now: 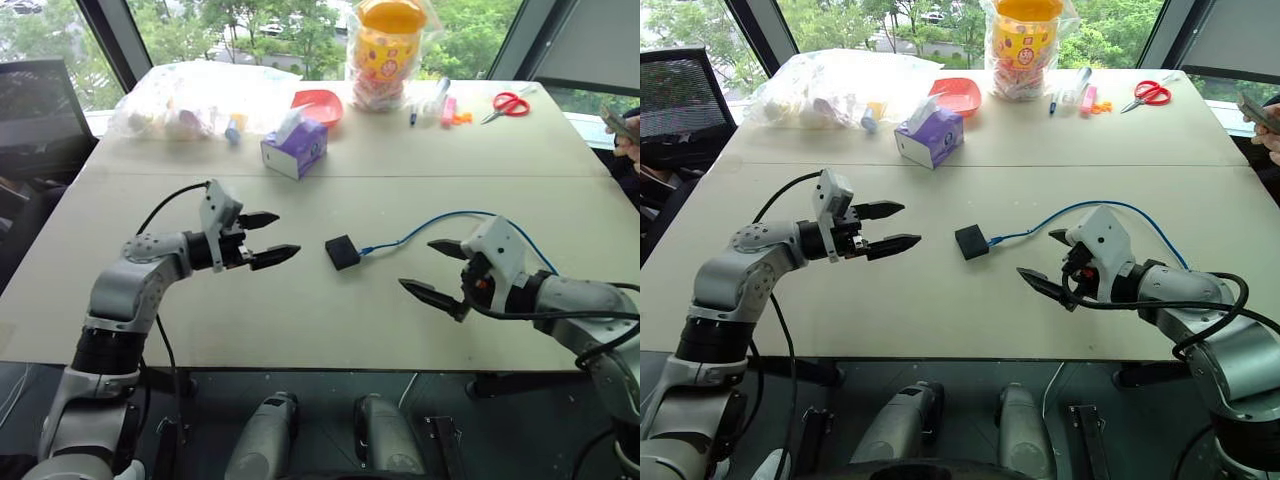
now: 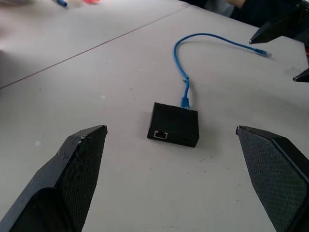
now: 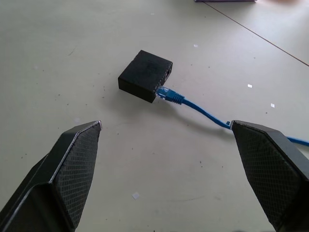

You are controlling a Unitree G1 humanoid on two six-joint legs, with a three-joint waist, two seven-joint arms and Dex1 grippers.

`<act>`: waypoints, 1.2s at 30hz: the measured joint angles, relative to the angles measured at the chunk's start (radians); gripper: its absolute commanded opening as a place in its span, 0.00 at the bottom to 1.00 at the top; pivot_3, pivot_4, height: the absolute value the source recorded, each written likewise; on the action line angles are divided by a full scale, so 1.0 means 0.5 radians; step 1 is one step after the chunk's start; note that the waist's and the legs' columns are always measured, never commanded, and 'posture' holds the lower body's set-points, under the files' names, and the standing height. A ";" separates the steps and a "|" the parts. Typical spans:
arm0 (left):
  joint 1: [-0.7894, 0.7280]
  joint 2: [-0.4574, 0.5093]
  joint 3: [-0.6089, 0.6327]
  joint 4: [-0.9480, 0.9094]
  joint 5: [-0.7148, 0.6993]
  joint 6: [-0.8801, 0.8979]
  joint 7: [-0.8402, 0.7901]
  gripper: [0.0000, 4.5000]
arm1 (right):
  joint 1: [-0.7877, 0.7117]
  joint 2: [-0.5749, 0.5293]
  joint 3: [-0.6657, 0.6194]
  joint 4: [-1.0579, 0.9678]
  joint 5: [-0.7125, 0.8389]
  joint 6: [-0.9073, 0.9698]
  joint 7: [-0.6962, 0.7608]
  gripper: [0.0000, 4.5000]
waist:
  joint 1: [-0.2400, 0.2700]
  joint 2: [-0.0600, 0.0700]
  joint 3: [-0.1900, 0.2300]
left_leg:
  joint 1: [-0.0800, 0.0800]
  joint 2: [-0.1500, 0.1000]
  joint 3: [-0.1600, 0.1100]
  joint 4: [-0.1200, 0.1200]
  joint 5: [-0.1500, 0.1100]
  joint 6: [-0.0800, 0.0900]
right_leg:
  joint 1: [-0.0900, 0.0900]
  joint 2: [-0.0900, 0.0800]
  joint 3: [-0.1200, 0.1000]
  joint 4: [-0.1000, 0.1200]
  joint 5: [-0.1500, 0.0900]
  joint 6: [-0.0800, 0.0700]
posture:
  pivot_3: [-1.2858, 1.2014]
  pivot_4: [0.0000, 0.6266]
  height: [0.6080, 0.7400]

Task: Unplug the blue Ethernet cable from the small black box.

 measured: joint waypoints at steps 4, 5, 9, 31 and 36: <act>-0.006 0.016 0.004 -0.027 -0.042 0.059 -0.022 0.99 | -0.072 -0.061 -0.001 0.056 0.045 -0.010 0.088 1.00 | -0.002 0.000 0.000 | 0.000 0.000 0.000 0.000 0.000 0.000 | 0.000 0.000 0.000 0.000 0.000 0.000 | 0.52 0.24 1.00; -0.002 0.033 0.003 -0.054 -0.067 0.094 -0.040 0.99 | -0.102 -0.088 0.001 0.077 0.042 -0.014 0.099 1.00 | -0.004 -0.001 0.000 | 0.000 0.000 0.000 0.000 0.000 0.000 | 0.000 0.000 0.000 0.000 0.000 0.000 | 0.52 0.24 1.00; 0.010 0.070 0.004 -0.114 -0.112 0.161 -0.057 0.99 | -0.226 -0.153 0.031 0.153 0.092 0.071 0.144 1.00 | -0.003 0.000 0.000 | 0.000 0.000 0.000 -0.001 0.000 0.000 | -0.001 0.000 0.000 0.000 0.000 0.000 | 0.52 0.24 1.00; 0.007 0.060 -0.006 -0.125 -0.137 0.200 0.005 0.99 | -0.983 -0.268 0.692 0.764 0.026 0.270 0.504 1.00 | -0.006 0.000 0.001 | -0.002 0.000 0.002 0.000 0.000 0.000 | -0.003 -0.001 0.000 -0.001 0.001 0.000 | 0.52 0.24 1.00; 0.037 0.056 -0.031 -0.158 -0.125 0.187 0.005 0.99 | -1.302 -0.115 1.077 1.183 -0.297 -0.014 0.718 1.00 | -0.030 0.000 0.001 | -0.002 0.000 0.002 0.000 0.000 0.000 | -0.004 0.000 0.000 0.000 0.001 0.000 | 0.52 0.24 1.00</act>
